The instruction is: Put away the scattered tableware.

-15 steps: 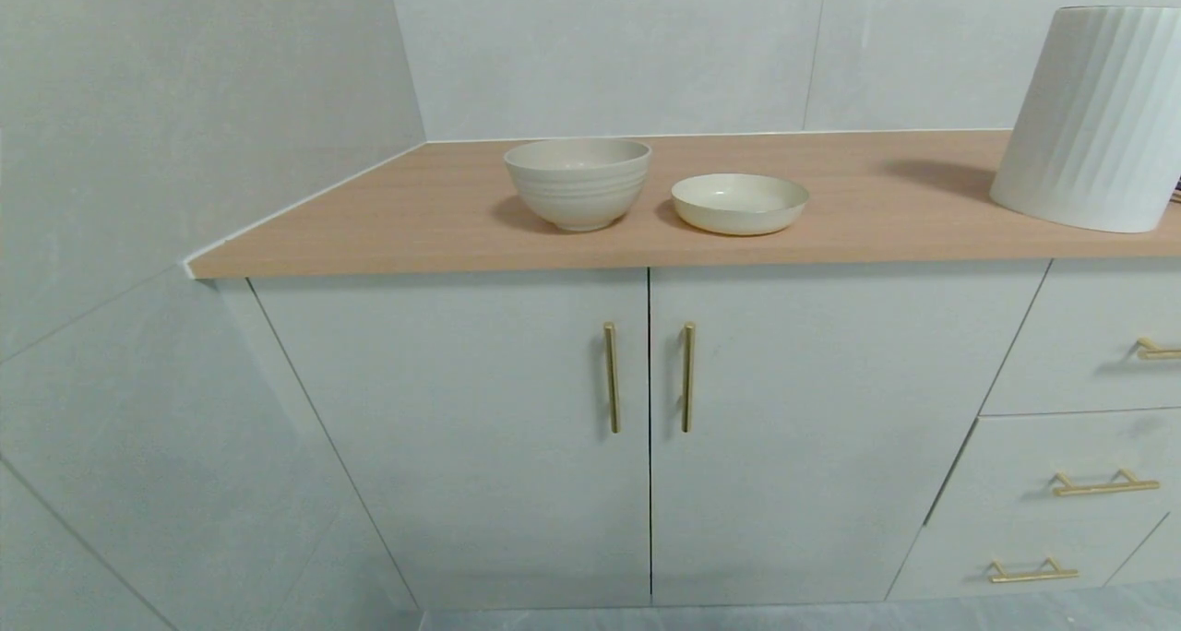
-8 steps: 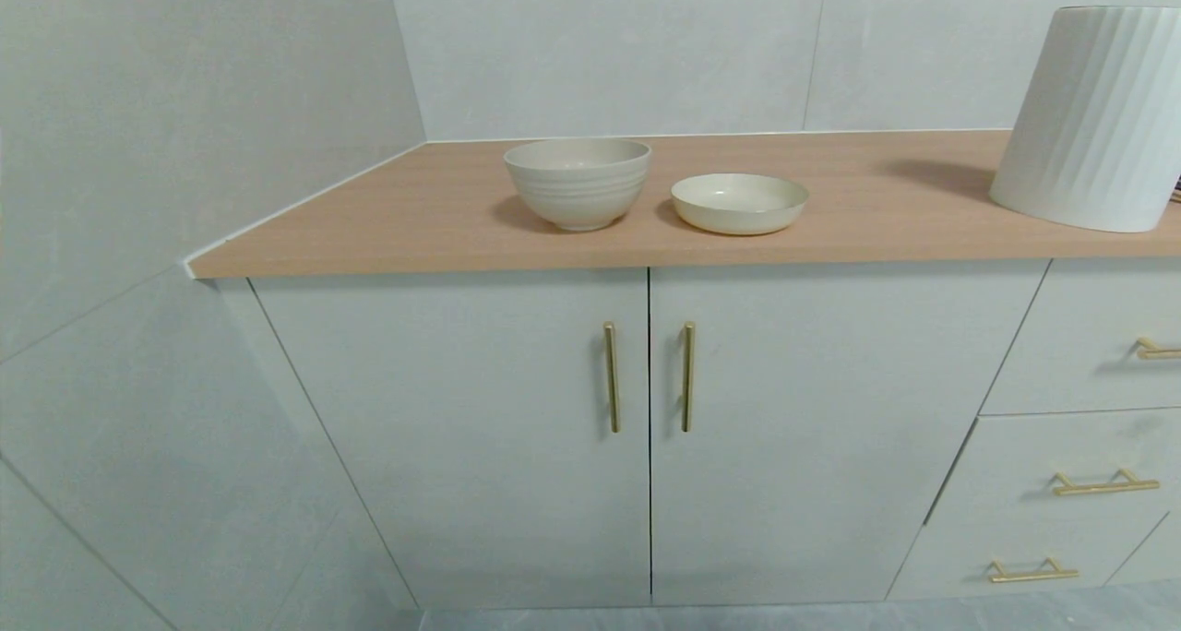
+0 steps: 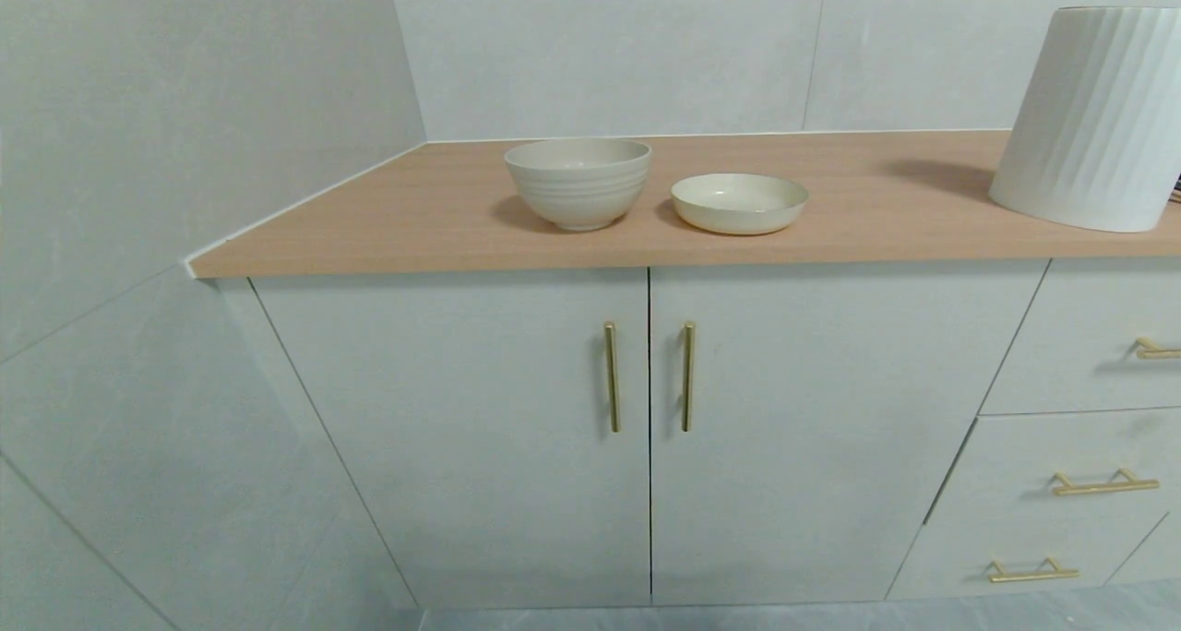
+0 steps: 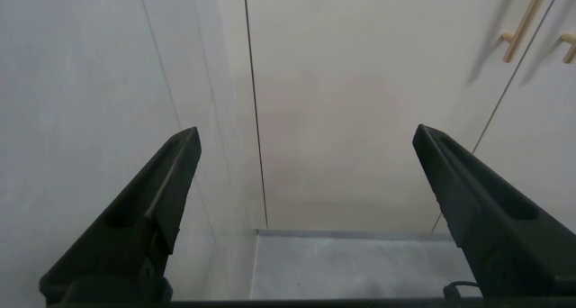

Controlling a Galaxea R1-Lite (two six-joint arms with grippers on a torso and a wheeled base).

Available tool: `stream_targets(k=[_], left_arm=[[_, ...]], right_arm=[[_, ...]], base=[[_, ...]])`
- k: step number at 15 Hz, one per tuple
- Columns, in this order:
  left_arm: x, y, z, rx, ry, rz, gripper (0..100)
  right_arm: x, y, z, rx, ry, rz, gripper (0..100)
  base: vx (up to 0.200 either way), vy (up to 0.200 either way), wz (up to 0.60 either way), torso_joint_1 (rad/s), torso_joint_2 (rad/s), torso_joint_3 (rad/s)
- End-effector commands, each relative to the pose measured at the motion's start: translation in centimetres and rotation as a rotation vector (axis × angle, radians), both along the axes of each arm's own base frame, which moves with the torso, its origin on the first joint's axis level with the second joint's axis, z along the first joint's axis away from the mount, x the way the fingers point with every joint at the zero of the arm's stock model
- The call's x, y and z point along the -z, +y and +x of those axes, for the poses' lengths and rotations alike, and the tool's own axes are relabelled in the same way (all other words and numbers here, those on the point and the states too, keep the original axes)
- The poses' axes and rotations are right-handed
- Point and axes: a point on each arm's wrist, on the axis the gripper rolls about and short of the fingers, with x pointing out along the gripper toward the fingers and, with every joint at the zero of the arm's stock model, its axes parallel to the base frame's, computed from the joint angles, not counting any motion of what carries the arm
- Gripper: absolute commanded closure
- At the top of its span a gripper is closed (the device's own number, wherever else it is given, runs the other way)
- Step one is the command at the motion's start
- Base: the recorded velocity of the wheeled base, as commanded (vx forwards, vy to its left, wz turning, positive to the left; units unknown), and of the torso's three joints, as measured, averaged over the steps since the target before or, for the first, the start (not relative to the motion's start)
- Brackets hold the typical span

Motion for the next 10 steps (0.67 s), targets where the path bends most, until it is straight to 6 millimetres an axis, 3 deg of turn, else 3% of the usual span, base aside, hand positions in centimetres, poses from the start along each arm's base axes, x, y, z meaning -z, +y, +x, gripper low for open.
stream_targets(k=[1, 3, 7, 10], left_arm=[[0.0, 0.0, 0.0, 0.000, 0.002, 0.000, 0], [0.0, 0.0, 0.0, 0.000, 0.002, 0.000, 0], [0.0, 0.0, 0.0, 0.000, 0.002, 0.000, 0], [0.0, 0.0, 0.0, 0.000, 0.001, 0.001, 0]], right_arm=[[-0.5, 0.1, 1.6, -0.032, 0.136, -0.003, 0], [-0.9, 0.1, 4.6, -0.061, 0.325, -0.066, 0], [-3.3, 1.6, 9.5, -0.245, 0.402, -0.126, 0], [-4.8, 4.2, 14.0, -0.355, 0.394, -0.157, 0]], base=[[0.000, 0.000, 0.00, 0.000, 0.00, 0.000], [0.000, 0.000, 0.00, 0.000, 0.00, 0.000], [0.000, 0.000, 0.00, 0.000, 0.00, 0.000], [0.000, 0.000, 0.00, 0.000, 0.00, 0.000]])
